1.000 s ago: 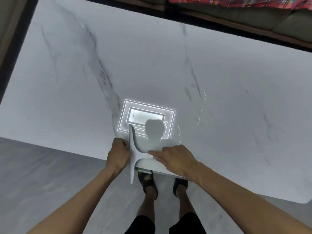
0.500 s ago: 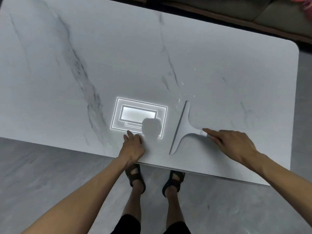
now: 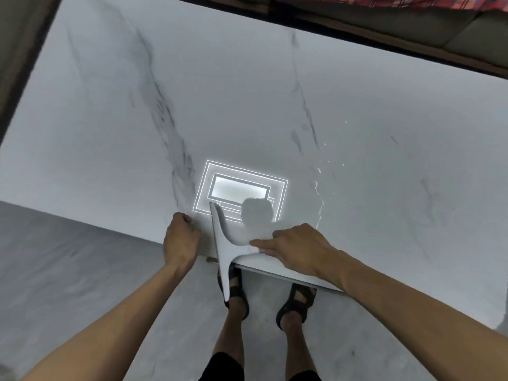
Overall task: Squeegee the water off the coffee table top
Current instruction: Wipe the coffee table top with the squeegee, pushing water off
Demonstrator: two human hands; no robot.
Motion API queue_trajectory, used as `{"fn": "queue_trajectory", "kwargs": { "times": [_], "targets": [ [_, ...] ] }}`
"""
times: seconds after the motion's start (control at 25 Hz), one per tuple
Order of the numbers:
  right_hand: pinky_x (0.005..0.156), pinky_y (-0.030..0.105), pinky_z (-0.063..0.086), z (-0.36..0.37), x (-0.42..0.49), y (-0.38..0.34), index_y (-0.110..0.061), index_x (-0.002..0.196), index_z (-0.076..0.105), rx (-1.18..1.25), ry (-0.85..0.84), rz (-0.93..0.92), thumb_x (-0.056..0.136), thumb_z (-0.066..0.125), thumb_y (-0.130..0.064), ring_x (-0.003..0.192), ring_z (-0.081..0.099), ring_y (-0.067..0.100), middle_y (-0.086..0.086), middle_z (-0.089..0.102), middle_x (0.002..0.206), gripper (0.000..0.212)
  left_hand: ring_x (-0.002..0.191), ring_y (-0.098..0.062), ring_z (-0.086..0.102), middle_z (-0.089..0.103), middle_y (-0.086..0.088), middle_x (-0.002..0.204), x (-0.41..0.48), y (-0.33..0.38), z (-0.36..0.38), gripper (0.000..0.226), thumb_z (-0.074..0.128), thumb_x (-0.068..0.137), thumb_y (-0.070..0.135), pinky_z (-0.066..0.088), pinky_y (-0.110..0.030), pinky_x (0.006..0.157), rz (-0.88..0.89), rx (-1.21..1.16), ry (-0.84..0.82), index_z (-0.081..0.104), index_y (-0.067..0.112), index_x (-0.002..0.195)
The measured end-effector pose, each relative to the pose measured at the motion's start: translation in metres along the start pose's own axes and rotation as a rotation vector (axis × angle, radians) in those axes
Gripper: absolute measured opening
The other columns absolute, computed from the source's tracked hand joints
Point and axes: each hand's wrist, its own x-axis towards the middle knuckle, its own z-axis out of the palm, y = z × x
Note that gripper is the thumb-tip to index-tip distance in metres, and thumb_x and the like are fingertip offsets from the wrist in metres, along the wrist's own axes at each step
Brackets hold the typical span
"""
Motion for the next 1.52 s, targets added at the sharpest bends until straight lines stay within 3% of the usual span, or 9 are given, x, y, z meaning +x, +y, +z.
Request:
{"fn": "queue_trajectory", "kwargs": {
  "times": [0.12,0.36,0.64,0.8,0.92,1.08,1.28,1.4,1.52],
  "targets": [
    [0.062,0.030,0.032,-0.002,0.071,-0.027,-0.046,0.144,0.031,-0.025,-0.012,-0.077,0.103,0.025,-0.042,0.083,0.061,0.025,0.001,0.063,0.098,0.041,0.075,-0.023,0.052,0.058,-0.005,0.090,0.027,-0.030,-0.020,0.013,0.046,0.084,0.013,0.036,-0.033,0.061,-0.059,-0.015,-0.001,0.044,0.017,0.096],
    [0.068,0.031,0.035,-0.025,0.114,-0.002,-0.054,0.137,0.036,0.016,0.136,0.048,0.100,0.024,-0.051,0.099,0.061,0.023,-0.005,0.066,0.103,0.039,0.069,-0.015,0.051,0.056,-0.005,0.089,0.054,-0.028,-0.021,0.005,0.043,0.084,0.017,0.030,-0.028,0.051,0.019,0.029,-0.143,0.042,0.019,0.088],
    [0.060,0.030,0.035,-0.020,-0.008,0.076,-0.058,0.137,0.031,0.075,0.202,0.441,0.094,0.011,-0.058,0.081,0.061,0.018,-0.014,0.058,0.081,0.048,0.094,-0.031,0.048,0.044,-0.012,0.107,0.041,0.015,0.009,0.011,0.042,0.083,0.002,0.041,-0.036,0.068,0.286,0.221,-0.285,0.042,0.013,0.086],
    [0.063,0.029,0.040,-0.009,-0.102,0.104,-0.061,0.137,0.028,0.074,0.182,0.604,0.090,0.005,-0.062,0.089,0.062,0.016,-0.018,0.064,0.096,0.052,0.105,-0.031,0.044,0.039,-0.008,0.114,0.020,0.036,0.029,0.016,0.047,0.078,0.005,0.040,-0.037,0.074,0.345,0.273,-0.385,0.041,0.020,0.079],
    [0.065,0.028,0.043,-0.010,-0.136,0.106,-0.064,0.136,0.024,0.128,0.182,0.648,0.089,0.005,-0.065,0.085,0.059,0.013,-0.019,0.062,0.091,0.050,0.087,-0.024,0.052,0.048,0.001,0.096,0.002,0.045,0.041,0.021,0.047,0.084,0.014,0.039,-0.030,0.066,0.345,0.202,-0.389,0.037,0.028,0.071],
    [0.062,0.025,0.035,-0.001,-0.133,0.077,-0.066,0.135,0.016,0.199,0.131,0.480,0.089,0.003,-0.067,0.079,0.055,0.009,-0.021,0.048,0.078,0.049,0.062,-0.019,0.049,0.055,0.000,0.072,-0.020,0.048,0.051,0.015,0.042,0.088,0.029,0.038,-0.030,0.052,0.207,0.035,-0.252,0.047,0.017,0.080],
    [0.056,0.028,0.028,0.046,-0.087,0.043,-0.050,0.141,0.032,0.045,0.036,0.048,0.102,0.026,-0.046,0.065,0.050,0.019,-0.005,0.051,0.080,0.040,0.074,-0.025,0.056,0.055,0.001,0.083,-0.050,0.038,0.072,0.006,0.044,0.083,0.016,0.046,-0.037,0.060,0.134,0.075,-0.211,0.044,0.018,0.088],
    [0.055,0.029,0.031,0.061,-0.093,0.065,-0.048,0.141,0.035,-0.007,0.061,0.001,0.103,0.030,-0.042,0.063,0.052,0.022,-0.001,0.057,0.084,0.039,0.087,-0.027,0.048,0.047,-0.006,0.091,-0.083,0.039,0.104,0.016,0.050,0.071,0.002,0.045,-0.039,0.070,0.255,0.119,-0.051,0.040,0.014,0.076],
    [0.058,0.029,0.032,0.063,-0.124,0.108,-0.053,0.141,0.029,-0.048,0.070,0.020,0.103,0.027,-0.044,0.071,0.058,0.023,-0.003,0.059,0.090,0.039,0.093,-0.026,0.044,0.042,-0.008,0.097,-0.119,0.044,0.140,0.027,0.054,0.061,-0.002,0.045,-0.038,0.078,0.286,0.166,-0.107,0.041,0.014,0.078]
  ]
}}
